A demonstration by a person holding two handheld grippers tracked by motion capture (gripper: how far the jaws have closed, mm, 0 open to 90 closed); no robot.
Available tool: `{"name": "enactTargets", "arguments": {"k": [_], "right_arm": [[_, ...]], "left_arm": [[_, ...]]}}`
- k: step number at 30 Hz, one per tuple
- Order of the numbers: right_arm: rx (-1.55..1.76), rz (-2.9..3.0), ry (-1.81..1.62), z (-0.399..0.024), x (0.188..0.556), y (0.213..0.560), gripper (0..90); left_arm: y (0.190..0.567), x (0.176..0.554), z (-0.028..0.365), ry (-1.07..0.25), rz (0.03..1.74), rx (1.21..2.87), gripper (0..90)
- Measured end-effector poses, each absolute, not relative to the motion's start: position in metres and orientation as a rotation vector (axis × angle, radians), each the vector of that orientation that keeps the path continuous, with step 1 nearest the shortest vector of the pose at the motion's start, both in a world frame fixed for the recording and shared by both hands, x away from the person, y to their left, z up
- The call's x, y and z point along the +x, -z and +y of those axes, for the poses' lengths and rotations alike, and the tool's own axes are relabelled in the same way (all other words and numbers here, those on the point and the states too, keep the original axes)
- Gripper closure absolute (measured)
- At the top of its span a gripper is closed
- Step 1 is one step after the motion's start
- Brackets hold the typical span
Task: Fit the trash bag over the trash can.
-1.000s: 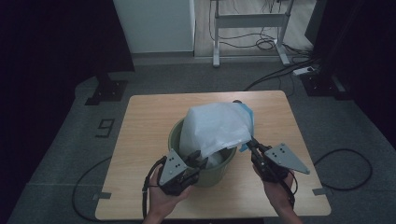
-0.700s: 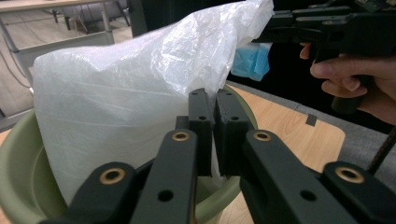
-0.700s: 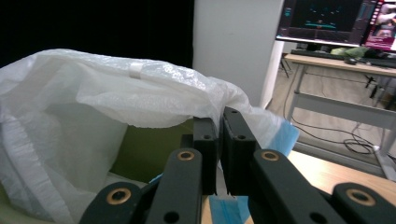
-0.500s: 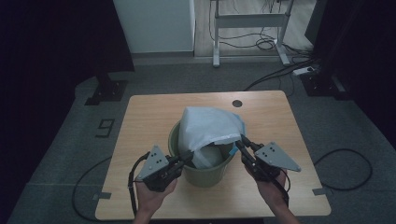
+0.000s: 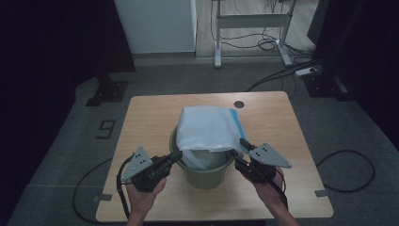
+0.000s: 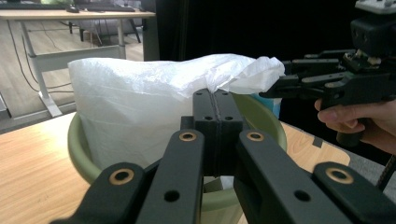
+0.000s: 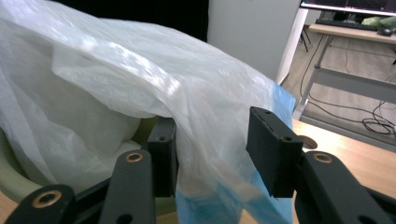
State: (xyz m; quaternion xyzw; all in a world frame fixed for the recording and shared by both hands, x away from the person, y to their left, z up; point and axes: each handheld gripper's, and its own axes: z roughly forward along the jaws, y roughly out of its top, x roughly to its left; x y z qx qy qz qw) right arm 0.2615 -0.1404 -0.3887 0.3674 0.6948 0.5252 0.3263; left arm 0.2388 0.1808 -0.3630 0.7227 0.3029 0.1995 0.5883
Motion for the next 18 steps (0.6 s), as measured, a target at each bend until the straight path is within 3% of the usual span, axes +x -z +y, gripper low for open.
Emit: {"name": "enactTargets", "arguments": {"k": [10, 13, 15, 18], "right_arm": [[0.972, 1.816, -1.347, -0.146, 0.258, 0.387, 81.3], [0.956, 1.780, -1.344, -0.149, 0.255, 0.381, 80.9], [0.949, 1.755, -1.342, -0.151, 0.254, 0.376, 73.5], [0.951, 1.740, -1.329, -0.152, 0.254, 0.372, 70.6]], "left_arm": [[0.365, 0.237, 0.196, -0.456, 0.713, 1.654, 89.7], [0.366, 0.238, 0.197, -0.454, 0.715, 1.653, 89.8], [0.367, 0.239, 0.201, -0.454, 0.726, 1.643, 89.8], [0.367, 0.240, 0.206, -0.460, 0.739, 1.624, 89.7]]}}
